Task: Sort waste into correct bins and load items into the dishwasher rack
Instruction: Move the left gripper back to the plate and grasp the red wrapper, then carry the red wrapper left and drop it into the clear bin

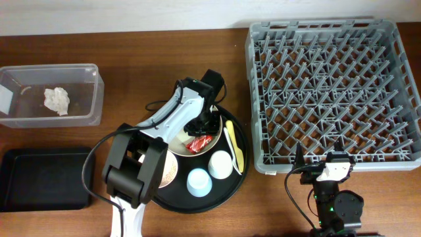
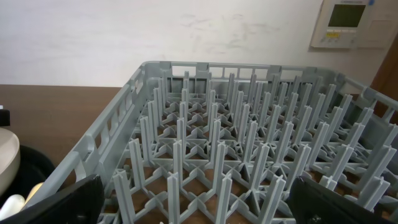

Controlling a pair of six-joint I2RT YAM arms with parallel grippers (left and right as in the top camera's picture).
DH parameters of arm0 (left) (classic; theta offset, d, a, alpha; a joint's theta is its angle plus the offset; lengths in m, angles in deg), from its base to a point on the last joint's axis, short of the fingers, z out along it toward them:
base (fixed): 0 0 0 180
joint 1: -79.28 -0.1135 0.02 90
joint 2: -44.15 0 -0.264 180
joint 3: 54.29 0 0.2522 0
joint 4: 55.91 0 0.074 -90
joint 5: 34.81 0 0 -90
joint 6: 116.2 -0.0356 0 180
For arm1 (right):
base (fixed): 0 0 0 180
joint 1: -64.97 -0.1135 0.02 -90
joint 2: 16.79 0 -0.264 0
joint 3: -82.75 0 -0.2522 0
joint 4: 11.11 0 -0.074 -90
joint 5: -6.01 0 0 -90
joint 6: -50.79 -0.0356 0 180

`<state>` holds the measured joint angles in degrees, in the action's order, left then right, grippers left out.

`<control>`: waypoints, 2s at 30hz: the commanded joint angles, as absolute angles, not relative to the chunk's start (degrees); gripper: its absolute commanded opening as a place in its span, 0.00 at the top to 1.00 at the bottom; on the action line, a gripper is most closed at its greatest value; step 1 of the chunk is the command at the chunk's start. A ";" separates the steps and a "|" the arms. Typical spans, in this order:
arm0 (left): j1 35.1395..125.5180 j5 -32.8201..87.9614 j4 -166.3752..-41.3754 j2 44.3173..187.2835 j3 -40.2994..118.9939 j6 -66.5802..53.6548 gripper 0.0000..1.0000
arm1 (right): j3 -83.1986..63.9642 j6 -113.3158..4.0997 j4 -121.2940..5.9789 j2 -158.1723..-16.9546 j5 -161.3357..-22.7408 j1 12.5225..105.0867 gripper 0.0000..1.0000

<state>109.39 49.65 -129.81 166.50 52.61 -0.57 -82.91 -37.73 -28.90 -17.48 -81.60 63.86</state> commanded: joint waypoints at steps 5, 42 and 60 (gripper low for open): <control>109.93 52.71 -129.66 166.28 51.50 0.08 0.58 | -83.18 -38.04 -29.23 -17.15 -80.68 63.47 0.02; 103.27 61.30 -140.91 160.71 72.59 -4.00 1.00 | -83.18 -38.02 -29.23 -17.15 -80.68 63.47 0.02; 67.92 65.69 -136.56 155.26 77.42 -5.42 0.99 | -83.18 -38.02 -29.23 -17.15 -80.68 63.47 0.02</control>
